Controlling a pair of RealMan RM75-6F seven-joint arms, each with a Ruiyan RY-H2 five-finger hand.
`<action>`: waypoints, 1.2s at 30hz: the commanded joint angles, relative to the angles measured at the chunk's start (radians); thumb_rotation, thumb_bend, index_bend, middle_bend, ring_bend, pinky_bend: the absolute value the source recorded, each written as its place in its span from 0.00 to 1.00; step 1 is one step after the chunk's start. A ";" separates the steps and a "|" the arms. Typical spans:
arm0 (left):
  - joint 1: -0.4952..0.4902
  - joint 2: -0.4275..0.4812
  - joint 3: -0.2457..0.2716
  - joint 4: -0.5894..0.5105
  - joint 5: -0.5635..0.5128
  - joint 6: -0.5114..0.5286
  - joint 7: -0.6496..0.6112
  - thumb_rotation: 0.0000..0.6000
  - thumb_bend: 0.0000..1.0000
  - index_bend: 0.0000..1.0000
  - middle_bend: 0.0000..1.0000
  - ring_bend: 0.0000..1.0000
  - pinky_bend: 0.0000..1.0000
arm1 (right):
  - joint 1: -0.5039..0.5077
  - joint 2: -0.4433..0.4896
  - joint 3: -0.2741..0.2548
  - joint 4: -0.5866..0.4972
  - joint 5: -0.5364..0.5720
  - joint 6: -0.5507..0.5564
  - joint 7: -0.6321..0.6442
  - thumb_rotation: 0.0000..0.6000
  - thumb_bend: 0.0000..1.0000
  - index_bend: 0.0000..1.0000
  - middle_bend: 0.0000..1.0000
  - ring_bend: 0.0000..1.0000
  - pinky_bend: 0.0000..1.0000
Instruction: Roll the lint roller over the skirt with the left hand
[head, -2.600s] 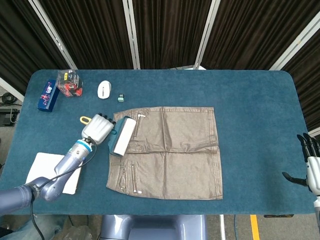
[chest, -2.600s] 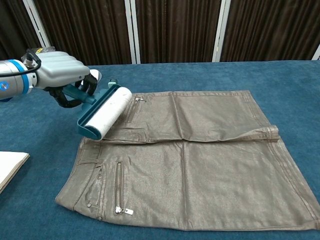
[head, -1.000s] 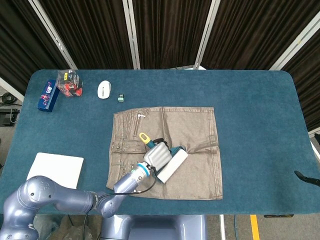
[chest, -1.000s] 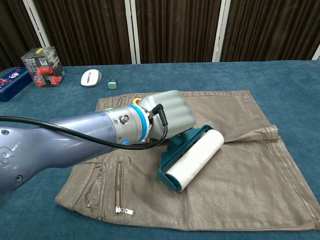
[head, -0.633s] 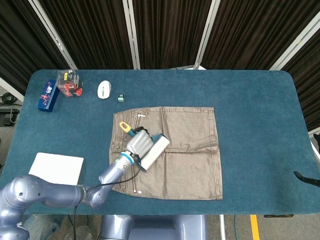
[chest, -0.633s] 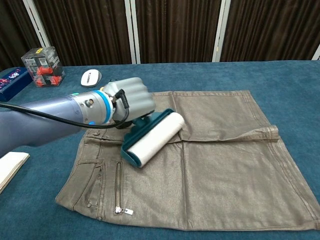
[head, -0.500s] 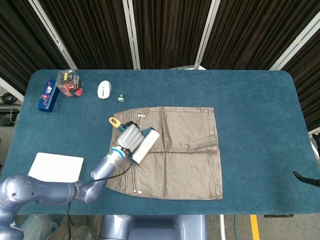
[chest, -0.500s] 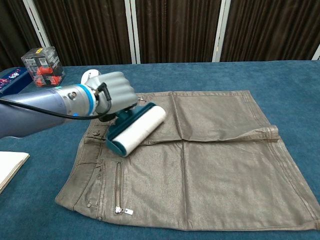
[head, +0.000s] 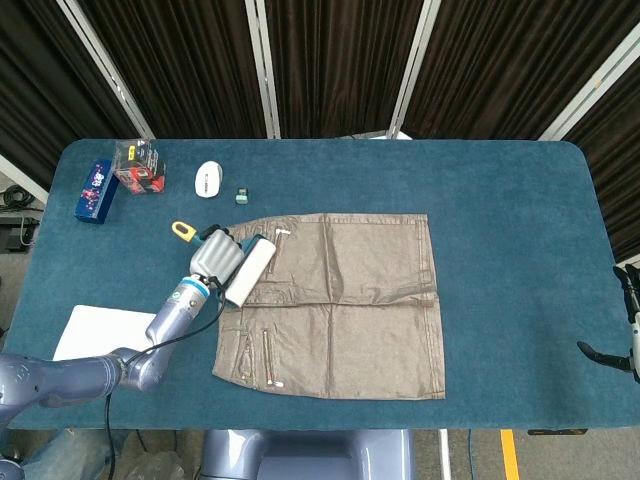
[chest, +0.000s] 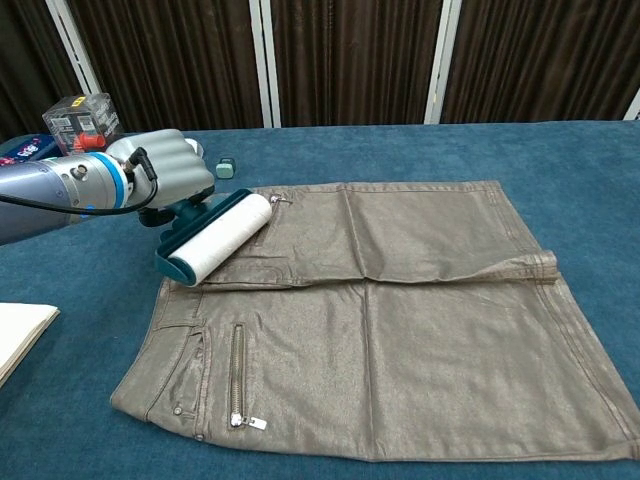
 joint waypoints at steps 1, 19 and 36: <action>-0.006 -0.006 -0.008 -0.018 0.011 0.007 0.009 1.00 0.71 0.66 0.51 0.39 0.48 | -0.001 0.001 0.001 -0.001 0.000 0.001 0.003 1.00 0.00 0.00 0.00 0.00 0.00; -0.136 -0.216 -0.068 -0.134 -0.021 0.056 0.275 1.00 0.71 0.66 0.51 0.39 0.48 | -0.015 0.021 -0.001 0.016 -0.003 0.004 0.063 1.00 0.00 0.00 0.00 0.00 0.00; -0.182 -0.286 -0.076 -0.130 -0.065 0.084 0.355 1.00 0.71 0.66 0.51 0.39 0.48 | -0.020 0.028 0.002 0.021 0.005 0.003 0.081 1.00 0.00 0.00 0.00 0.00 0.00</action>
